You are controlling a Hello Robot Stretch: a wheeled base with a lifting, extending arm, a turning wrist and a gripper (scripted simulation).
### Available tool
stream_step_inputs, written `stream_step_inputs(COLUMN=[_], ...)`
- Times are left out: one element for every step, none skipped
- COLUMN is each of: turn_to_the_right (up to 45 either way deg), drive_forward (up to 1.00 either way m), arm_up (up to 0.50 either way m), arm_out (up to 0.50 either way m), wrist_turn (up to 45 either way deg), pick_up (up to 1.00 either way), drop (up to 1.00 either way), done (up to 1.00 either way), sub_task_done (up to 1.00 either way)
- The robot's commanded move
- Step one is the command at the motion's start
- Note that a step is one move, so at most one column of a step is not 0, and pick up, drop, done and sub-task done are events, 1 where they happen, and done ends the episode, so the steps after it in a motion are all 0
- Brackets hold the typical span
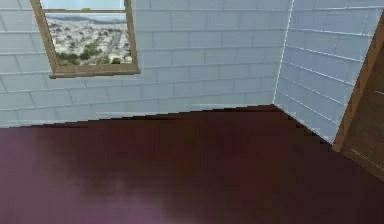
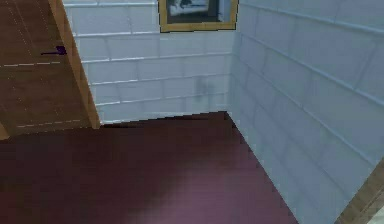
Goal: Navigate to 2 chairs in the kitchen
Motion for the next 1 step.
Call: stream_step_inputs(turn_to_the_right=[0.0], drive_forward=[0.05], arm_up=[0.0], arm_out=[0.0], wrist_turn=[0.0], pick_up=[0.0], drop=[0.0], done=[0.0], sub_task_done=[0.0])
